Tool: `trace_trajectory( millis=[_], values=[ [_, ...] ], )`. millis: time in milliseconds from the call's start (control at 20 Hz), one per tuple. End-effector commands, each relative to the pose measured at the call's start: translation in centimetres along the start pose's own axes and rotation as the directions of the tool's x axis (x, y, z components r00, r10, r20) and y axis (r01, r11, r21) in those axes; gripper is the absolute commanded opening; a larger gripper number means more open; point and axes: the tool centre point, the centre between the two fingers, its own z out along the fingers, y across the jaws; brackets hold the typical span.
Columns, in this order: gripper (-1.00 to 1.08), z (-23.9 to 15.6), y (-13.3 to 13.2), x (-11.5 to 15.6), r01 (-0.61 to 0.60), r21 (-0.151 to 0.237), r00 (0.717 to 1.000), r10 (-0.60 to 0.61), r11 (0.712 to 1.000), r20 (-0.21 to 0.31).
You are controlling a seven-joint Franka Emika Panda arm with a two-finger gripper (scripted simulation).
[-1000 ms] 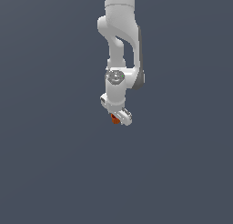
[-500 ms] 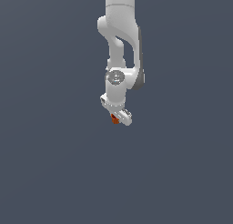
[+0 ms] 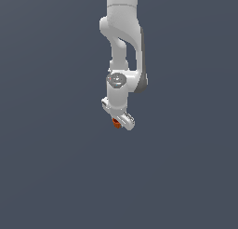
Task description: Pick up the object and move it to a goal position.
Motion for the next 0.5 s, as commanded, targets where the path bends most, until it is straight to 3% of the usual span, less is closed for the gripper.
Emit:
trace_trajectory(
  millis=[0, 450],
  values=[
    [-1.0, -0.3, -0.4, 0.8, 0.0, 0.001, 1.0, 0.0, 1.0, -0.001],
    [-1.0, -1.5, -2.4, 5.1, 0.0, 0.0, 1.0, 0.0, 1.0, -0.001]
  ],
)
